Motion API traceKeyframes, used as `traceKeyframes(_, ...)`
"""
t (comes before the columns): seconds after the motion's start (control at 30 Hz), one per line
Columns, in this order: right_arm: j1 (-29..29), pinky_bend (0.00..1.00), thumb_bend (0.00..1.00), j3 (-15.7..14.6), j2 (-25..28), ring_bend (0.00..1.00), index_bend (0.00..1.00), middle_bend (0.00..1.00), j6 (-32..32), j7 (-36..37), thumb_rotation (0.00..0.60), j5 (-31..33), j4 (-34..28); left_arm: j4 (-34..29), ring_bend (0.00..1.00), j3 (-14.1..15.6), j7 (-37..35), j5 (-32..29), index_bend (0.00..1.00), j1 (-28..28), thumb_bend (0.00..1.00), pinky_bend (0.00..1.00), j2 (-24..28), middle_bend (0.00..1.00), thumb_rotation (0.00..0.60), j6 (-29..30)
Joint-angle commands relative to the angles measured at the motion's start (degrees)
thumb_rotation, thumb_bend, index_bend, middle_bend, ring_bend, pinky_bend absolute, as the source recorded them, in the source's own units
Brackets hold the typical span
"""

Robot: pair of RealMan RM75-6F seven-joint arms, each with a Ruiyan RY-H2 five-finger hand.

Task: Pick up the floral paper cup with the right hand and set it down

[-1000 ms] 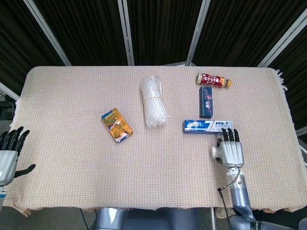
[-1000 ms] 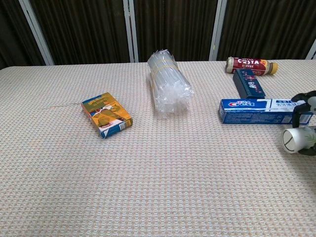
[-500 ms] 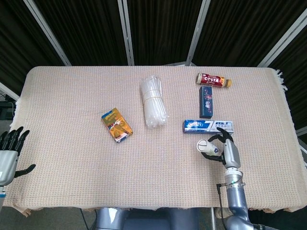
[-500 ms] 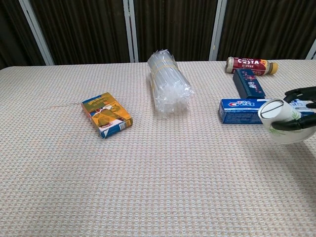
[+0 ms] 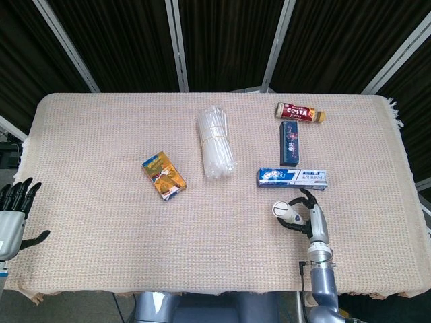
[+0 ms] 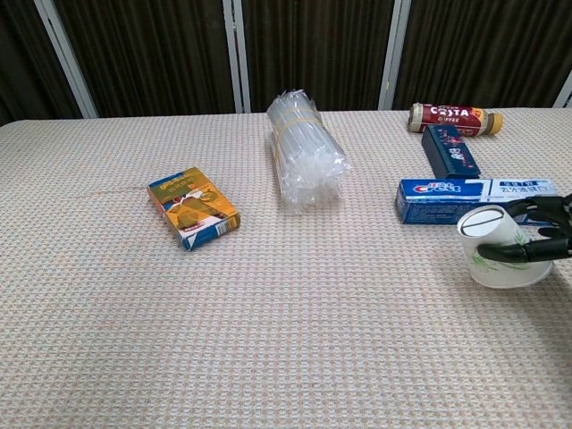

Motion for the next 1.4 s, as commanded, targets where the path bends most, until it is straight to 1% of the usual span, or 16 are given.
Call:
traceKeyframes(0.03, -0.2, 0.00, 0.17, -0.2, -0.1, 0.00, 0.53, 0.14, 0.0, -0.6, 0.600, 0.2, 0.6, 0.0, 0.00, 0.0, 0.0, 0.0, 0.00, 0.0, 0.01, 0.00, 0.0, 0.00, 0.600, 0.0)
traceKeyframes(0.3, -1.4, 0.00, 0.17, 0.1, 0.5, 0.00, 0.53, 0.13, 0.1, -2.3, 0.600, 2.3, 0.8, 0.0, 0.00, 0.0, -0.1, 0.1, 0.00, 0.0, 0.01, 0.00, 0.0, 0.00, 0.600, 0.1)
traceKeyframes(0.4, -1.7, 0.00, 0.17, 0.2, 0.7, 0.00, 0.49, 0.11, 0.5, -3.1, 0.600, 2.5, 0.6, 0.1, 0.00, 0.0, -0.1, 0.1, 0.00, 0.0, 0.01, 0.00, 0.0, 0.00, 0.600, 0.1)
traceKeyframes(0.5, -2.3, 0.00, 0.18, 0.0, 1.1, 0.00, 0.40, 0.06, 0.9, -3.6, 0.600, 2.7, 0.1, 0.1, 0.00, 0.0, -0.1, 0.1, 0.00, 0.0, 0.02, 0.00, 0.0, 0.00, 0.600, 0.1)
traceKeyframes(0.6, -2.9, 0.00, 0.19, -0.3, 1.4, 0.00, 0.27, 0.01, 1.1, -3.8, 0.600, 2.7, -0.1, 0.1, 0.00, 0.0, -0.1, 0.1, 0.00, 0.0, 0.01, 0.00, 0.0, 0.00, 0.600, 0.1)
traceKeyframes(0.67, -3.3, 0.00, 0.19, -0.7, 1.8, 0.00, 0.18, 0.00, 1.0, -3.9, 0.600, 2.6, -0.2, 0.1, 0.00, 0.1, -0.2, 0.1, 0.00, 0.0, 0.01, 0.00, 0.0, 0.00, 0.600, 0.1)
traceKeyframes(0.73, -3.7, 0.00, 0.18, -0.8, 2.3, 0.00, 0.11, 0.00, 1.0, -3.7, 0.600, 2.3, -0.7, 0.1, 0.00, 0.1, -0.2, 0.2, 0.00, 0.0, 0.01, 0.00, 0.0, 0.00, 0.600, 0.1)
traceKeyframes(0.83, -4.3, 0.00, 0.18, -0.6, 2.8, 0.00, 0.04, 0.00, 2.4, -2.6, 0.600, 0.0, -2.1, 0.1, 0.00, 0.1, -0.2, 0.2, 0.00, 0.1, 0.01, 0.00, 0.0, 0.00, 0.600, 0.1)
traceKeyframes(0.9, -5.0, 0.00, 0.17, 0.1, 2.8, 0.00, 0.02, 0.00, 6.4, 0.0, 0.600, -5.5, -3.7, 0.1, 0.00, 0.1, -0.2, 0.1, 0.00, 0.0, 0.01, 0.00, 0.0, 0.00, 0.600, 0.1)
traceKeyframes(1.0, -5.6, 0.00, 0.16, 0.1, 2.5, 0.00, 0.02, 0.00, 11.2, 1.6, 0.600, -12.4, -3.7, 0.1, 0.00, 0.1, -0.1, 0.1, 0.00, 0.0, 0.02, 0.00, 0.0, 0.00, 0.600, 0.1)
traceKeyframes(1.07, -5.4, 0.00, 0.15, 0.4, 2.9, 0.00, 0.02, 0.00, 13.0, 1.0, 0.600, -15.2, -4.2, 0.1, 0.00, 0.1, -0.1, 0.1, 0.00, 0.1, 0.01, 0.00, 0.0, 0.00, 0.600, 0.1)
traceKeyframes(1.13, -5.1, 0.00, 0.14, 0.9, 4.0, 0.00, 0.02, 0.00, 13.7, -0.5, 0.600, -16.5, -5.4, 0.1, 0.00, 0.1, -0.1, 0.1, 0.00, 0.1, 0.01, 0.00, 0.0, 0.00, 0.600, 0.1)
traceKeyframes(1.17, -4.7, 0.00, 0.13, 1.4, 5.1, 0.00, 0.02, 0.00, 13.5, -2.0, 0.600, -16.6, -6.8, 0.1, 0.00, 0.1, -0.1, 0.1, 0.00, 0.1, 0.01, 0.00, 0.0, 0.00, 0.600, 0.1)
traceKeyframes(1.27, -4.0, 0.00, 0.11, 2.7, 8.5, 0.00, 0.02, 0.00, 11.0, -5.6, 0.600, -13.9, -10.8, 0.1, 0.00, 0.1, -0.1, 0.1, 0.00, 0.1, 0.01, 0.00, 0.0, 0.00, 0.600, 0.1)
traceKeyframes(1.4, -2.2, 0.00, 0.08, 2.5, 16.0, 0.00, 0.02, 0.00, 4.6, -15.8, 0.600, -7.6, -13.7, 0.1, 0.00, 0.1, -0.2, 0.1, 0.00, 0.1, 0.02, 0.00, 0.0, 0.00, 0.600, 0.2)
